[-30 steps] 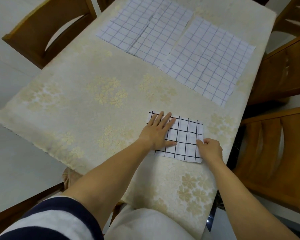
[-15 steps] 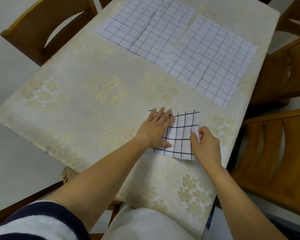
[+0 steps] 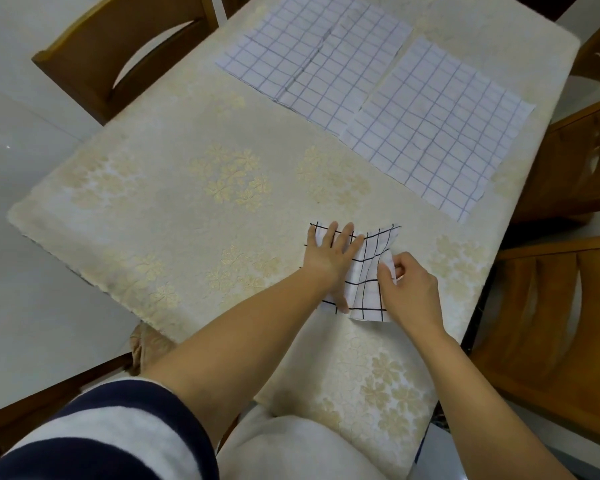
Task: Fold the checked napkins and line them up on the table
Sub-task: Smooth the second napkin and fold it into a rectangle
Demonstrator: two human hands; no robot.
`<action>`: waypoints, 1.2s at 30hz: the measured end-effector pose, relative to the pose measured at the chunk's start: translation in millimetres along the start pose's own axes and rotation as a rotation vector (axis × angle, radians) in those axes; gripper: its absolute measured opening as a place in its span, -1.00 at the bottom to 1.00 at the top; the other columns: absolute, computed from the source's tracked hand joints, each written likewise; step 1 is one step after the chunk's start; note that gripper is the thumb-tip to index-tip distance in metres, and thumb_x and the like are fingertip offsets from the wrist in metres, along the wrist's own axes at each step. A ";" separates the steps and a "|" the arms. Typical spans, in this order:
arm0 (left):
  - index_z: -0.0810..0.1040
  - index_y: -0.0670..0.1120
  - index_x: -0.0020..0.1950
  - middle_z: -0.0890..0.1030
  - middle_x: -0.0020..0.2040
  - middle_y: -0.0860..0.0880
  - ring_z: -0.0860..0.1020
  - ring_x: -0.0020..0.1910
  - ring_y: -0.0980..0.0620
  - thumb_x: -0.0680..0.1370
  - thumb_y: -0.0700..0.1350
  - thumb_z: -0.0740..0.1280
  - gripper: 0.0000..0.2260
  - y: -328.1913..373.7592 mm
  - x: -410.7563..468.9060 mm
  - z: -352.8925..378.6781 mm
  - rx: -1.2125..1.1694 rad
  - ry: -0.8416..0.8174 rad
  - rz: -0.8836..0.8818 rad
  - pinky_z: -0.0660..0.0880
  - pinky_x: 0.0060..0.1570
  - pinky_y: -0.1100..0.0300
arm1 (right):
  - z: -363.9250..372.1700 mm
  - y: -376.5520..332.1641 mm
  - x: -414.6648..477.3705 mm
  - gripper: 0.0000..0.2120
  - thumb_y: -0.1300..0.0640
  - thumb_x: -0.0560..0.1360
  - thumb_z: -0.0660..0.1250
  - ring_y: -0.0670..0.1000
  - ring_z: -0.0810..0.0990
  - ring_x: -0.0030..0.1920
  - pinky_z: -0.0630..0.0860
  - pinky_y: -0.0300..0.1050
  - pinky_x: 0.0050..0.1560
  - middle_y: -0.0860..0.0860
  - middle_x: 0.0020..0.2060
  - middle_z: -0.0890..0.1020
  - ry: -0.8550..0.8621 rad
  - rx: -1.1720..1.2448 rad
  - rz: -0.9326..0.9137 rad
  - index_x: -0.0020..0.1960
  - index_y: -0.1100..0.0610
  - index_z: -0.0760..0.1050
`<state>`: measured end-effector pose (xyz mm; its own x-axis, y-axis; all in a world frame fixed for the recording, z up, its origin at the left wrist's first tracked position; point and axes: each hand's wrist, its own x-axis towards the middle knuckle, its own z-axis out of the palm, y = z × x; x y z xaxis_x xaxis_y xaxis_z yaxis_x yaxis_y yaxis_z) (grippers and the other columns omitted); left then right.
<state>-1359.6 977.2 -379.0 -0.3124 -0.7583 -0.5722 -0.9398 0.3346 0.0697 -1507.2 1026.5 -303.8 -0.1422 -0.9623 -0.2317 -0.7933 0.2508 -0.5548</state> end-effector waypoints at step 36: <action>0.39 -0.15 0.56 0.41 0.55 -0.07 0.30 0.57 -0.03 0.72 -0.02 0.15 -0.57 -78.3 -49.0 88.3 -0.414 0.712 0.024 0.15 0.60 0.04 | 94.8 -52.9 28.4 -0.73 -0.12 0.63 0.22 0.02 0.60 -0.19 0.58 -0.02 -0.14 -0.04 -0.22 0.63 -0.334 -0.104 -0.026 -0.04 0.05 0.51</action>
<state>-1258.5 1037.5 -428.5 -0.2151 -0.9734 0.0788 -0.8633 0.2272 0.4506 -1413.1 995.9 -356.8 0.0668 -0.8767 -0.4764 -0.8527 0.1978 -0.4836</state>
